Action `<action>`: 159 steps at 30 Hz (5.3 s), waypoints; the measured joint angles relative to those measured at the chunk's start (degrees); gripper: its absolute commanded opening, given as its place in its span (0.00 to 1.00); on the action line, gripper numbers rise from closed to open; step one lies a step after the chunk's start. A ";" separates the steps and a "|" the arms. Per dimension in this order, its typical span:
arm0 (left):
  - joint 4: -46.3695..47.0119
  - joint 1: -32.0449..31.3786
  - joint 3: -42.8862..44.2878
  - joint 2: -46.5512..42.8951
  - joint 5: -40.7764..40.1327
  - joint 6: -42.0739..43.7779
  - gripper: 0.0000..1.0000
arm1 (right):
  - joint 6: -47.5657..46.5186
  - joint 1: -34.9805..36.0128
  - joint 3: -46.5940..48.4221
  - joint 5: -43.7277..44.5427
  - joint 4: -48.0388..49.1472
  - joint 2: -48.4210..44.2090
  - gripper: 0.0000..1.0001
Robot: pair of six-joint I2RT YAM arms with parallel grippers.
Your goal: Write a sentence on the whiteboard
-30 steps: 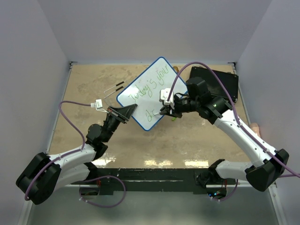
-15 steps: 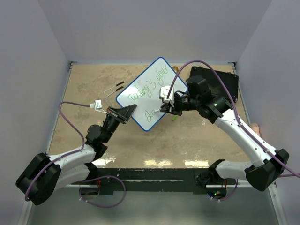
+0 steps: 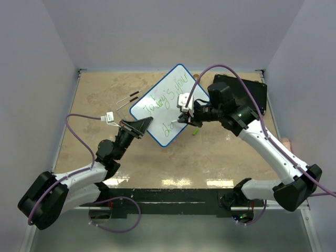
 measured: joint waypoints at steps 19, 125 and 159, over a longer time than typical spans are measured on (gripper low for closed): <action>0.07 0.11 0.00 0.00 0.17 -0.17 0.00 | 0.17 -1.29 -2.08 0.20 -1.79 -3.02 0.00; -1.66 1.57 -0.04 0.33 0.87 0.04 0.00 | -1.16 -4.13 -3.72 -3.43 -4.96 -0.44 0.00; 0.09 2.45 -0.59 -0.52 3.08 -0.79 0.00 | 2.54 -10.29 1.46 -6.99 -1.68 -5.92 0.00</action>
